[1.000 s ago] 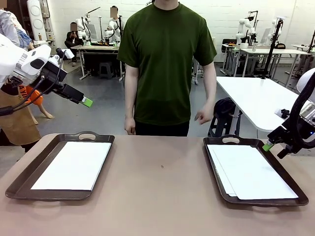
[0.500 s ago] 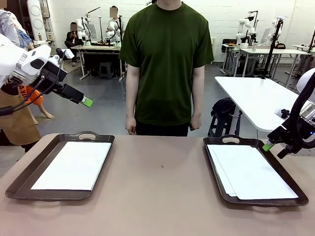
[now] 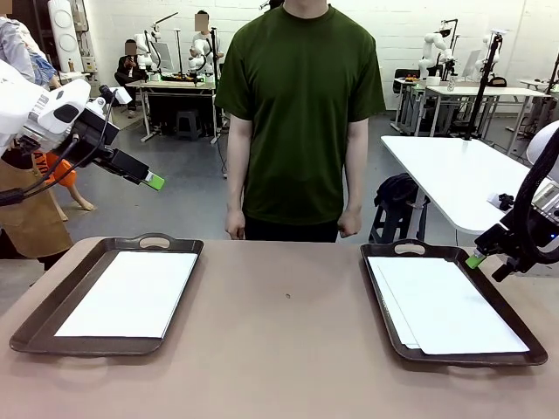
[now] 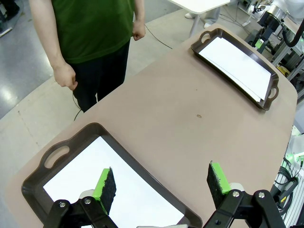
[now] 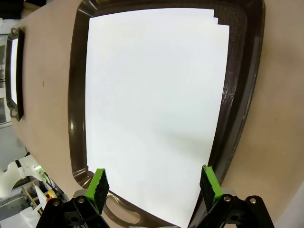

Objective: Sort the A4 documents.
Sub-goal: Place the A4 Paper in the designated Handle tray.

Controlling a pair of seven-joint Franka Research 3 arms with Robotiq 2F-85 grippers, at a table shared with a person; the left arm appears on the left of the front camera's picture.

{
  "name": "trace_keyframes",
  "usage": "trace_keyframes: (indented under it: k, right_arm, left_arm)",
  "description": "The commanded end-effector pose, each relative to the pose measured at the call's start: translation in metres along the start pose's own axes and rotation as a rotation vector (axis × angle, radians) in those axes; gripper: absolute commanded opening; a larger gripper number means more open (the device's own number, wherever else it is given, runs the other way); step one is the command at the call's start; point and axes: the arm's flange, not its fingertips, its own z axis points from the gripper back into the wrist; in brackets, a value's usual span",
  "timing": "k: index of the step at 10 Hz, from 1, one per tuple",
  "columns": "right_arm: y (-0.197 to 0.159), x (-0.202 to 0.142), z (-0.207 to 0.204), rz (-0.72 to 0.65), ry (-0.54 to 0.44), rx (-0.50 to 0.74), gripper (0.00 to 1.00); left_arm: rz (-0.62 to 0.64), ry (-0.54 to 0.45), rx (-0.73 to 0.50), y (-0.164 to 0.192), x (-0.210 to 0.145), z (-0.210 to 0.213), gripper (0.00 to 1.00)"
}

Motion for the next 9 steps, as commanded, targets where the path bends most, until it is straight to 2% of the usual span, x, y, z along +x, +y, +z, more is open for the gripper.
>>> trace_keyframes:
  k: [1, 9]
  right_arm:
    - [-0.0003, 0.0001, 0.0001, 0.001, 0.000, -0.001, 1.00]
    - [-0.0003, 0.0001, 0.0001, 0.001, 0.000, -0.001, 1.00]
  left_arm:
    - [-0.002, -0.009, -0.004, 0.0006, -0.0008, 0.0006, 1.00]
    - [-0.002, -0.009, -0.004, 0.0006, -0.0008, 0.0006, 1.00]
